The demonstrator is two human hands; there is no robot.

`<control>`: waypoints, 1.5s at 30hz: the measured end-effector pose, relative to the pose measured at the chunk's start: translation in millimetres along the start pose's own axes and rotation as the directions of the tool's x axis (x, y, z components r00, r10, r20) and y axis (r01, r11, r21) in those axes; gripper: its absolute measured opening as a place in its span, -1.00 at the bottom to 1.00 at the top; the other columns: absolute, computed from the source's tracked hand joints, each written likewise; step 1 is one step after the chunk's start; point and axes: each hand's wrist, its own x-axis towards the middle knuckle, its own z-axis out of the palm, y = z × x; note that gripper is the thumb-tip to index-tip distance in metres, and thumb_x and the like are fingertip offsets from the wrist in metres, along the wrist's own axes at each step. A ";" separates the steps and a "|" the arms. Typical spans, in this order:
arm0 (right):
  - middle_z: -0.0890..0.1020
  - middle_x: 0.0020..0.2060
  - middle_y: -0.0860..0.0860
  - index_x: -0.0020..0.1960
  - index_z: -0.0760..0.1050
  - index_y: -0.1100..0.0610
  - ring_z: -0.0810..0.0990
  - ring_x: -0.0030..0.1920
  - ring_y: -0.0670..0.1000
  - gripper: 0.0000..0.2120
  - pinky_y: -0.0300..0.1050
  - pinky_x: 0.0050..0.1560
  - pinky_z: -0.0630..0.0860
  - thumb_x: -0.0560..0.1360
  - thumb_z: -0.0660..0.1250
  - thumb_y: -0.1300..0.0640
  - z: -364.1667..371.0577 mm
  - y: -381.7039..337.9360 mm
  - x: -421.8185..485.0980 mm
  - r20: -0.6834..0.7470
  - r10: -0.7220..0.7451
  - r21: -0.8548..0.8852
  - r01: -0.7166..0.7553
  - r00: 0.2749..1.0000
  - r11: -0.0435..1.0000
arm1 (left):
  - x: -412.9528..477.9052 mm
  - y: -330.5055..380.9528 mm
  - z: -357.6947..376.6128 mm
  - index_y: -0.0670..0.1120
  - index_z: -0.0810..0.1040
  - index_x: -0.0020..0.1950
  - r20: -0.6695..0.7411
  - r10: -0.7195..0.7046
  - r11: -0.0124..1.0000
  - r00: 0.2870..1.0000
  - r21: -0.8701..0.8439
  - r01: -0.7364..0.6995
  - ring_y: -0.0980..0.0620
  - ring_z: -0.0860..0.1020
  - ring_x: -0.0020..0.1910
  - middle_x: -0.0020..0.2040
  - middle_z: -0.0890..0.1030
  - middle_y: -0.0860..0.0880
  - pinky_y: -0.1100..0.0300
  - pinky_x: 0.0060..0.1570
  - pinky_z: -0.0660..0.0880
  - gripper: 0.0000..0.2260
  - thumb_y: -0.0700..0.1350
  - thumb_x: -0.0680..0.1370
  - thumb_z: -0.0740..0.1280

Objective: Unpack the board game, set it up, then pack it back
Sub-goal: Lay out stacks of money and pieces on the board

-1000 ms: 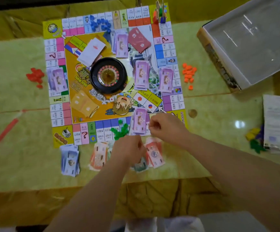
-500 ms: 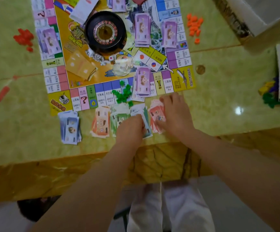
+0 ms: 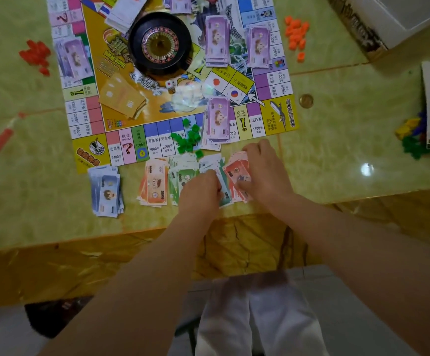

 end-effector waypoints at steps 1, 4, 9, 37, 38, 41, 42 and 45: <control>0.38 0.20 0.08 0.31 0.33 0.14 0.43 0.13 0.08 -0.35 -0.03 0.12 0.45 0.35 0.54 0.01 -0.9 1.2 -0.1 -0.010 -0.013 -0.035 0.012 1.000 0.999 | 0.1 0.0 0.1 -0.13 0.46 0.03 -0.003 -0.002 1.000 1.000 -0.002 0.002 -0.11 0.54 -0.05 -0.04 0.57 -0.09 0.01 -0.09 0.49 -0.92 -0.17 0.57 0.31; 0.39 0.18 0.07 0.27 0.37 0.13 0.40 0.13 0.08 -0.36 0.00 0.12 0.44 0.32 0.54 -0.07 -1.9 4.1 -1.2 -0.031 -0.035 -0.110 0.031 0.999 0.993 | 0.2 0.7 0.7 -0.13 0.47 0.03 -0.009 -0.011 1.000 1.000 -0.009 0.011 -0.11 0.53 -0.05 -0.03 0.57 -0.09 0.01 -0.08 0.48 -0.92 -0.18 0.57 0.31; 0.38 0.15 0.10 0.19 0.43 0.19 0.39 0.08 0.08 -0.53 -0.02 0.06 0.47 0.39 0.49 0.02 0.8 2.6 -6.6 -0.001 -0.063 -0.037 0.063 0.998 0.997 | 0.8 1.2 0.5 -0.14 0.48 0.06 -0.001 -0.021 0.999 1.000 -0.026 0.021 -0.13 0.54 -0.02 -0.01 0.58 -0.11 -0.03 -0.03 0.50 -0.90 -0.18 0.56 0.32; 0.65 -0.02 0.15 0.29 0.29 0.13 0.67 -0.01 0.17 -0.36 0.19 0.04 0.60 0.33 0.53 0.35 -63.2 29.8 9.9 0.470 0.022 0.717 -0.396 0.882 0.574 | -1.7 31.1 -23.0 -0.19 0.56 -0.02 0.223 -0.131 0.484 0.966 -0.836 0.259 0.04 0.52 -0.33 -0.26 0.59 -0.04 0.18 -0.28 0.46 -0.73 -0.01 0.63 0.22; 0.65 -0.01 0.15 0.27 0.30 0.13 0.67 -0.01 0.17 -0.37 0.18 0.01 0.61 0.33 0.53 0.36 -63.6 27.8 9.0 0.476 0.003 0.717 -0.391 0.879 0.577 | -0.6 33.8 -24.4 -0.19 0.56 -0.01 0.264 -0.118 0.417 0.957 -0.862 0.289 0.06 0.54 -0.35 -0.28 0.60 -0.02 0.20 -0.29 0.47 -0.73 0.02 0.61 0.25; 0.61 0.02 0.14 0.25 0.27 0.12 0.64 -0.06 0.12 -0.39 0.09 -0.09 0.61 0.35 0.51 0.38 -62.9 18.7 7.6 0.450 -0.046 0.714 -0.329 0.892 0.618 | 2.4 37.9 -26.1 -0.22 0.55 0.08 0.326 -0.114 0.344 0.939 -0.874 0.345 -0.02 0.62 -0.22 -0.10 0.65 -0.15 0.14 -0.20 0.57 -0.74 -0.05 0.53 0.39; 0.59 0.05 0.12 0.25 0.26 0.11 0.63 -0.06 0.08 -0.37 0.06 -0.12 0.61 0.34 0.52 0.37 -62.1 15.7 7.9 0.430 -0.058 0.713 -0.300 0.901 0.634 | 2.4 37.6 -27.0 -0.23 0.55 0.09 0.340 -0.119 0.316 0.933 -0.878 0.360 -0.03 0.62 -0.21 -0.09 0.65 -0.17 0.12 -0.17 0.58 -0.76 -0.10 0.52 0.41; 0.46 0.15 0.08 0.31 0.24 0.06 0.62 -0.06 0.03 -0.29 -0.02 -0.16 0.64 0.32 0.53 0.37 -58.5 7.1 10.9 0.401 -0.117 0.728 -0.238 0.909 0.642 | 0.6 29.9 -29.5 -0.24 0.57 0.01 0.365 -0.141 0.232 0.920 -0.892 0.389 -0.04 0.60 -0.30 -0.18 0.64 -0.16 0.16 -0.30 0.56 -0.87 -0.21 0.52 0.39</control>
